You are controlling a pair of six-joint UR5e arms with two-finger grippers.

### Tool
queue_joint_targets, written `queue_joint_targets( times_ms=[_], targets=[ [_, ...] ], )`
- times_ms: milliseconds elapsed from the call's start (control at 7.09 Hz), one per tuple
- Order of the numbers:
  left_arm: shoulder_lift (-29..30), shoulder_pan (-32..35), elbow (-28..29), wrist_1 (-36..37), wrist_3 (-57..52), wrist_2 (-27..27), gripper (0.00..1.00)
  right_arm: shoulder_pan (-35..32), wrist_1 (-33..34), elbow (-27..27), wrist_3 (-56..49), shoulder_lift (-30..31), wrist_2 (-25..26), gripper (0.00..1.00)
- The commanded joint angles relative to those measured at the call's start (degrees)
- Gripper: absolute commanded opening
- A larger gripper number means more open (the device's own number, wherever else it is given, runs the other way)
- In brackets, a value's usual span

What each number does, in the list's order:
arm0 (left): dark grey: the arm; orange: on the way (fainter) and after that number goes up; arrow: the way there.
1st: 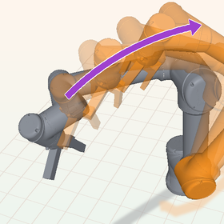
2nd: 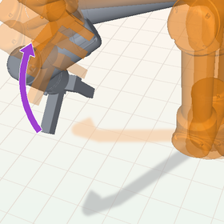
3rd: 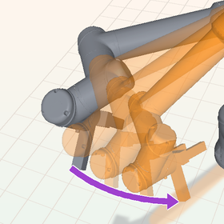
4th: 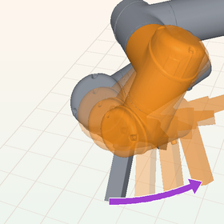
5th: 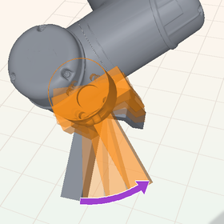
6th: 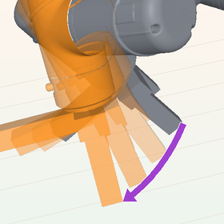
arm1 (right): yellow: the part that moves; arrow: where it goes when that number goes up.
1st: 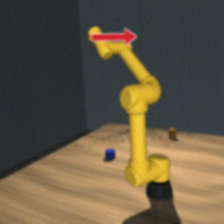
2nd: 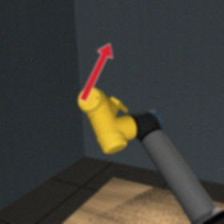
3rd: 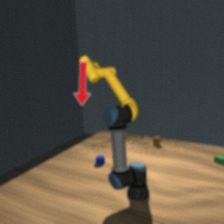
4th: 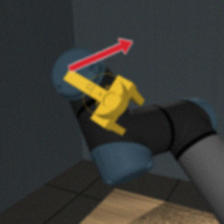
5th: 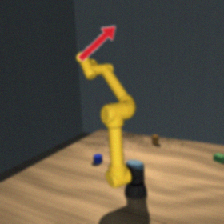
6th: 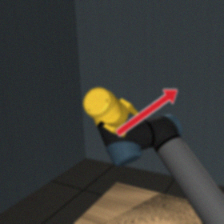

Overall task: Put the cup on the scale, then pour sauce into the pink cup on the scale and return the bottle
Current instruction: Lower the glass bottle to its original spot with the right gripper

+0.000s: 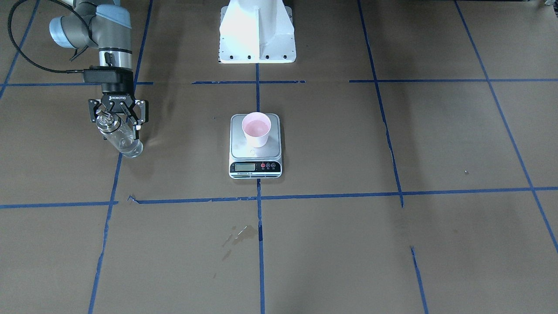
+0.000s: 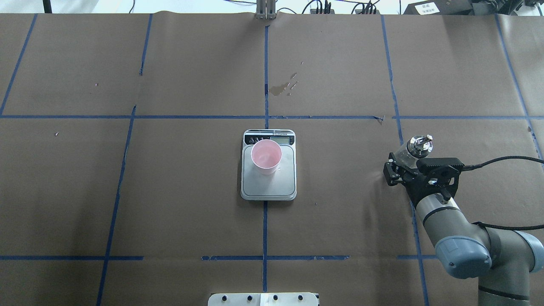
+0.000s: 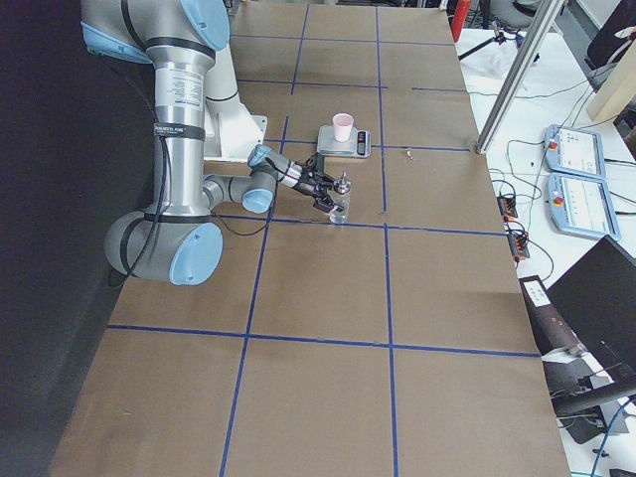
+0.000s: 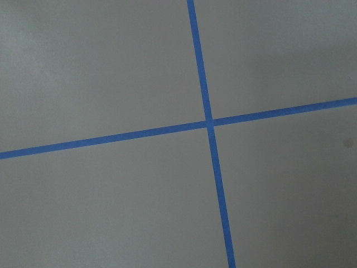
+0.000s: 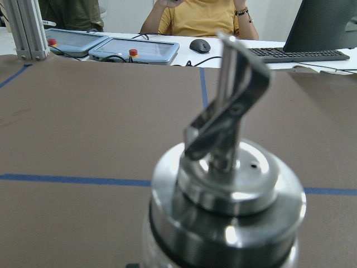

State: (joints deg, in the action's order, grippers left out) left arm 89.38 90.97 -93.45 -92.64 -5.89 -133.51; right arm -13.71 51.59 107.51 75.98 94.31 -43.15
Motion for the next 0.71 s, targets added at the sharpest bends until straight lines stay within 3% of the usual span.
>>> queue_joint_targets(
  times_ms=[0, 564],
  targets=[
    [0.0, 0.0, -0.1, 0.0, 0.0, 0.0, 1.00, 0.1, 0.0, 0.2, 0.0, 0.0, 0.0, 1.00],
    [0.0, 0.0, 0.0, 0.0, 0.0, 0.0, 1.00, 2.8, -0.2, 0.5, 0.8, 0.5, 0.5, 1.00]
  ],
)
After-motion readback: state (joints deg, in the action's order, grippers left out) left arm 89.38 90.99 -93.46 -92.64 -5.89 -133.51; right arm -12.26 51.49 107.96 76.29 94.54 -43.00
